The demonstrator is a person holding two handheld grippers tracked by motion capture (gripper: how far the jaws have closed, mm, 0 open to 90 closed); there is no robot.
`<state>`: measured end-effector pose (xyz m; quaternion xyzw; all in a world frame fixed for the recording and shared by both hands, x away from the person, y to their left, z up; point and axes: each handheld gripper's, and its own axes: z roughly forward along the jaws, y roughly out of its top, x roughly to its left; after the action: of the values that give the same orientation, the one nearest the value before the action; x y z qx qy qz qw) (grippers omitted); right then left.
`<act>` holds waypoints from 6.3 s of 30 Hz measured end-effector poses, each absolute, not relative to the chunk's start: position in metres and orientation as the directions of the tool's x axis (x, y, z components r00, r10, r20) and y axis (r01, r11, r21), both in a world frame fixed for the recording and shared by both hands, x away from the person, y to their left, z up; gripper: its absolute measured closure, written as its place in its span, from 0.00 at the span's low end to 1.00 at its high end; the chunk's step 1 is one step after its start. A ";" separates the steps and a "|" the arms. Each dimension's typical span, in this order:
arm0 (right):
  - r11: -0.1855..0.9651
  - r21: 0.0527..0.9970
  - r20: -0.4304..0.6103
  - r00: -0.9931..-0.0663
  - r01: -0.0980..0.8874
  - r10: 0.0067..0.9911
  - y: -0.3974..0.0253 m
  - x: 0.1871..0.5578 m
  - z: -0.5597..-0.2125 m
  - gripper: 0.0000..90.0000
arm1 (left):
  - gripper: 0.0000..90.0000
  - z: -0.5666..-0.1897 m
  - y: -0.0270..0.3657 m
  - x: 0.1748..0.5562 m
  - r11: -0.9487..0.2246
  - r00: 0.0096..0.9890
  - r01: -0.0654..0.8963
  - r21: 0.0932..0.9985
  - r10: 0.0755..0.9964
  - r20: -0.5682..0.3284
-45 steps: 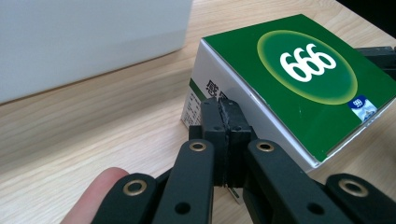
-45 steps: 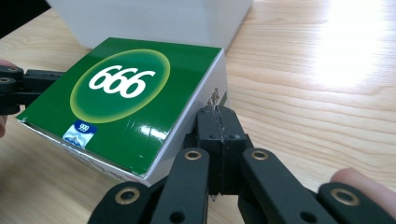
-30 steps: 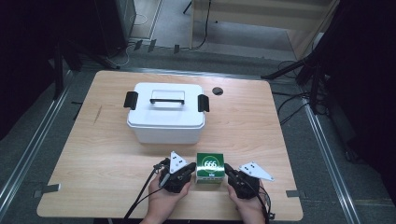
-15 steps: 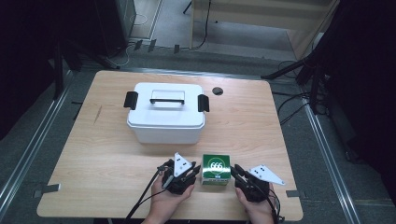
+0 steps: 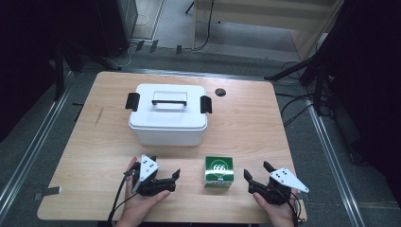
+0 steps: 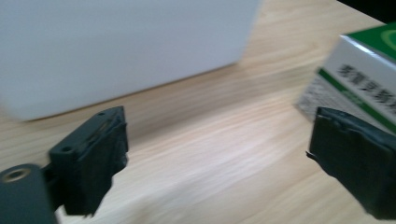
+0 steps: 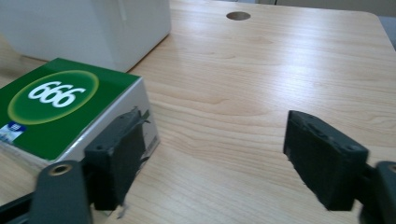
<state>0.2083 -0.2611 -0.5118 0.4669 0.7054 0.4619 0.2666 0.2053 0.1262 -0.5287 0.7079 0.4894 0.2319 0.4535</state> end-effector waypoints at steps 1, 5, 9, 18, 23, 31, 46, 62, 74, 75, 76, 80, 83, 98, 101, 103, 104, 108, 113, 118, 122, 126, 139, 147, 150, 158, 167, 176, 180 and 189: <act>0.132 0.898 0.054 -0.405 0.419 0.913 -0.264 0.210 -0.511 0.18 | 0.04 -0.528 0.132 0.205 -0.110 0.406 0.481 0.870 0.907 -0.110; 0.129 0.895 0.052 -0.387 0.428 0.921 -0.271 0.218 -0.508 0.16 | 0.02 -0.527 0.161 0.204 -0.090 0.352 0.483 0.871 0.931 -0.098; 0.141 0.895 0.040 -0.392 0.423 0.919 -0.272 0.220 -0.503 0.16 | 0.01 -0.528 0.194 0.201 -0.061 0.288 0.483 0.874 0.953 -0.093; 0.194 0.908 -0.005 -0.456 0.370 0.890 -0.271 0.233 -0.480 0.16 | 0.00 -0.533 0.256 0.189 0.033 0.157 0.486 0.873 0.980 -0.125; 0.222 0.907 -0.033 -0.464 0.358 0.885 -0.266 0.242 -0.473 0.19 | 0.00 -0.537 0.281 0.186 0.035 0.100 0.486 0.873 0.991 -0.095; 0.247 0.906 -0.051 -0.489 0.345 0.871 -0.258 0.251 -0.461 0.21 | 0.00 -0.541 0.311 0.190 0.064 0.033 0.491 0.869 0.995 -0.092; 0.346 0.884 -0.136 -0.536 0.313 0.833 -0.248 0.285 -0.422 0.25 | 0.00 -0.548 0.308 0.191 0.026 0.052 0.512 0.858 0.997 -0.061; 0.530 0.797 -0.210 -0.690 0.290 0.693 -0.233 0.328 -0.401 0.32 | 0.00 -0.549 0.308 0.192 0.033 0.045 0.516 0.856 0.997 -0.065; 0.696 0.701 -0.251 -0.861 0.154 0.443 -0.196 0.352 -0.391 0.45 | 0.00 -0.549 0.308 0.193 0.024 0.049 0.520 0.854 0.997 -0.058; 0.717 0.687 -0.274 -0.872 0.118 0.406 -0.190 0.356 -0.390 0.48 | 0.00 -0.549 0.308 0.193 0.024 0.050 0.521 0.853 0.997 -0.058; 0.723 0.681 -0.276 -0.877 0.111 0.394 -0.188 0.358 -0.390 0.49 | 0.00 -0.549 0.307 0.193 0.023 0.052 0.522 0.852 0.997 -0.059; 0.736 0.670 -0.266 -0.895 0.095 0.358 -0.182 0.364 -0.387 0.54 | 0.00 -0.549 0.307 0.193 0.024 0.054 0.526 0.850 0.997 -0.062; 0.748 0.659 -0.296 -0.890 0.073 0.347 -0.177 0.370 -0.380 0.62 | 0.00 -0.549 0.308 0.193 0.027 0.055 0.525 0.851 0.996 -0.065; 0.786 0.617 -0.238 -0.943 0.039 0.233 -0.150 0.393 -0.351 0.76 | 0.00 -0.549 0.309 0.193 0.030 0.065 0.530 0.847 0.995 -0.076; 0.796 0.605 -0.265 -0.940 0.013 0.216 -0.141 0.394 -0.352 0.70 | 0.00 -0.549 0.309 0.193 0.030 0.067 0.531 0.847 0.995 -0.077; 0.807 0.591 -0.269 -0.943 -0.001 0.195 -0.134 0.396 -0.353 0.69 | 0.00 -0.549 0.309 0.193 0.029 0.069 0.532 0.846 0.995 -0.077; 0.810 0.586 -0.270 -0.944 -0.004 0.191 -0.131 0.397 -0.353 0.69 | 0.00 -0.549 0.309 0.193 0.028 0.069 0.532 0.846 0.995 -0.077; 0.813 0.582 -0.268 -0.949 -0.023 0.165 -0.120 0.401 -0.353 0.71 | 0.00 -0.549 0.309 0.193 0.029 0.071 0.532 0.846 0.994 -0.080; 0.816 0.577 -0.275 -0.951 -0.046 0.142 -0.108 0.405 -0.352 0.70 | 0.00 -0.549 0.310 0.194 0.031 0.074 0.534 0.845 0.994 -0.083; 0.823 0.565 -0.268 -0.956 -0.056 0.119 -0.095 0.407 -0.351 0.57 | 0.00 -0.549 0.309 0.193 0.028 0.075 0.533 0.846 0.994 -0.080; 0.824 0.565 -0.270 -0.955 -0.054 0.123 -0.086 0.407 -0.351 0.44 | 0.00 -0.549 0.309 0.194 0.028 0.076 0.534 0.845 0.994 -0.081; 0.820 0.569 -0.260 -0.959 -0.060 0.111 -0.077 0.408 -0.350 0.42 | 0.00 -0.549 0.309 0.194 0.027 0.077 0.534 0.845 0.994 -0.080; 0.831 0.552 -0.258 -0.962 -0.074 0.086 -0.052 0.411 -0.349 0.39 | 0.00 -0.549 0.309 0.193 0.023 0.073 0.531 0.847 0.995 -0.072; 0.842 0.531 -0.265 -0.962 -0.091 0.063 -0.042 0.416 -0.348 0.51 | 0.00 -0.549 0.309 0.194 0.022 0.075 0.532 0.847 0.995 -0.072; 0.848 0.522 -0.267 -0.962 -0.094 0.058 -0.037 0.417 -0.349 0.56 | 0.00 -0.549 0.309 0.194 0.020 0.077 0.531 0.847 0.994 -0.071; 0.871 0.478 -0.278 -0.960 -0.110 0.031 -0.028 0.421 -0.353 0.67 | 0.00 -0.549 0.309 0.193 0.021 0.077 0.530 0.848 0.994 -0.073; 0.886 0.450 -0.286 -0.958 -0.110 0.026 -0.018 0.426 -0.355 0.74 | 0.00 -0.549 0.309 0.193 0.021 0.076 0.527 0.850 0.995 -0.072; 0.902 0.415 -0.309 -0.951 -0.119 0.017 -0.008 0.428 -0.359 0.85 | 0.00 -0.549 0.310 0.193 0.032 0.078 0.526 0.850 0.993 -0.086; 0.909 0.400 -0.331 -0.944 -0.122 0.019 -0.006 0.429 -0.362 0.87 | 0.00 -0.549 0.310 0.193 0.028 0.081 0.526 0.850 0.993 -0.082; 0.914 0.388 -0.323 -0.946 -0.120 0.013 -0.006 0.429 -0.361 0.94 | 0.00 -0.549 0.310 0.193 0.031 0.081 0.525 0.851 0.993 -0.086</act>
<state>0.4291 -0.0058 -0.3608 -0.0278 0.9648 0.2060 0.1613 0.1930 0.3100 -0.5487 0.6262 0.6058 0.3039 0.3853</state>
